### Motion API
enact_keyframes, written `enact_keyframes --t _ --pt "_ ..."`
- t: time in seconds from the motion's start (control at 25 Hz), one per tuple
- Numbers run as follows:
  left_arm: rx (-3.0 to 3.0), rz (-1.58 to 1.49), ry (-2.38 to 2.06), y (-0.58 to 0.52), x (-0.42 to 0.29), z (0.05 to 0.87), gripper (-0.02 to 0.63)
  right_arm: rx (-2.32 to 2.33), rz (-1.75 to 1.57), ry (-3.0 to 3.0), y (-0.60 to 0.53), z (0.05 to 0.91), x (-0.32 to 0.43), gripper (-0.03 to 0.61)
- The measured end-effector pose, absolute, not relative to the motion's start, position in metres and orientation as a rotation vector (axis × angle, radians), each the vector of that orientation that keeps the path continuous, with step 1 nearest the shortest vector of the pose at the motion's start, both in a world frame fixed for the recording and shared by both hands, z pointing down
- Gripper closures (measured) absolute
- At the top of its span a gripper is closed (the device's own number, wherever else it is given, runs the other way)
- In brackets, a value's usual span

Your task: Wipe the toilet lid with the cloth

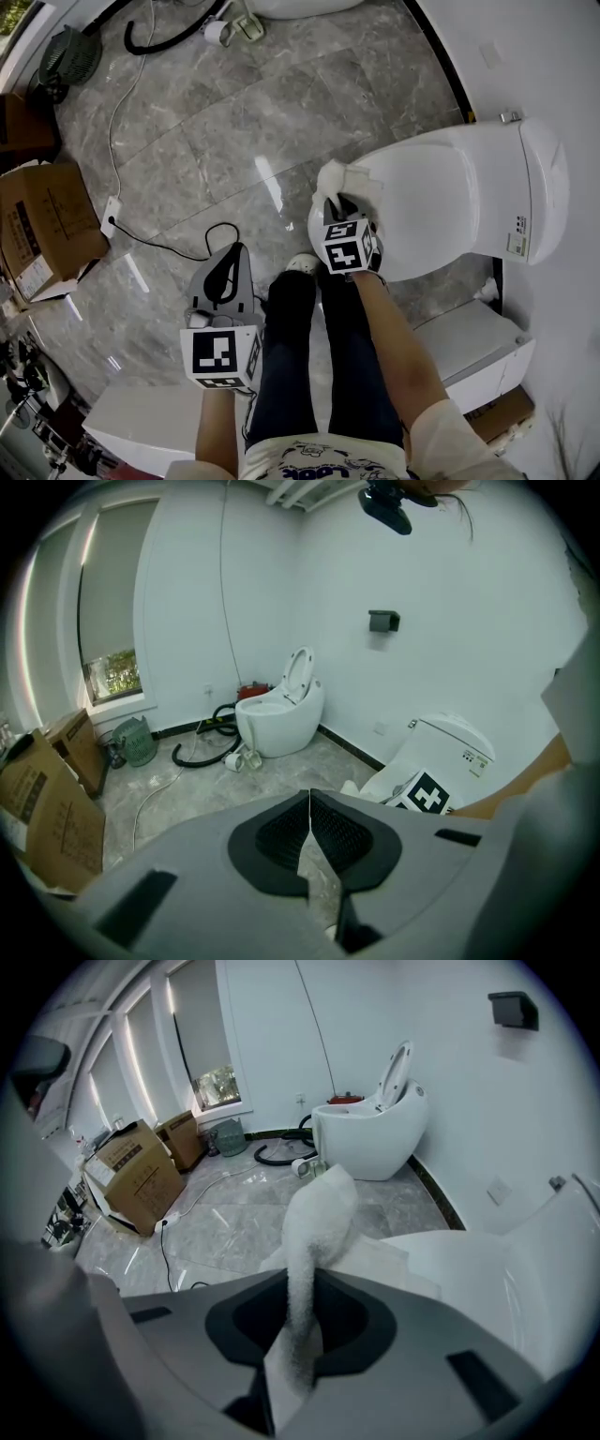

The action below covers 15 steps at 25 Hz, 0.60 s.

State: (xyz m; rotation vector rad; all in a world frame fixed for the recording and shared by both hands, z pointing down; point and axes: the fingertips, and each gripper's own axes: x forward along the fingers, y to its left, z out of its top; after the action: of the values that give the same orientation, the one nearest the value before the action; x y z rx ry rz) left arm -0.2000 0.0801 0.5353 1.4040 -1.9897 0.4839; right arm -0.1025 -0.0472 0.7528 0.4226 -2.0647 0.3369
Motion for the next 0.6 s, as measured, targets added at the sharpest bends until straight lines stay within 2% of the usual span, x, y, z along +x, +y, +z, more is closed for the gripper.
enact_keyframes --t 0.6 --pt "1.427 0.500 -1.991 0.083 -0.196 0.526 0.604 0.070 0.338 -2.065 0.042 0.756 -0.086 0.518"
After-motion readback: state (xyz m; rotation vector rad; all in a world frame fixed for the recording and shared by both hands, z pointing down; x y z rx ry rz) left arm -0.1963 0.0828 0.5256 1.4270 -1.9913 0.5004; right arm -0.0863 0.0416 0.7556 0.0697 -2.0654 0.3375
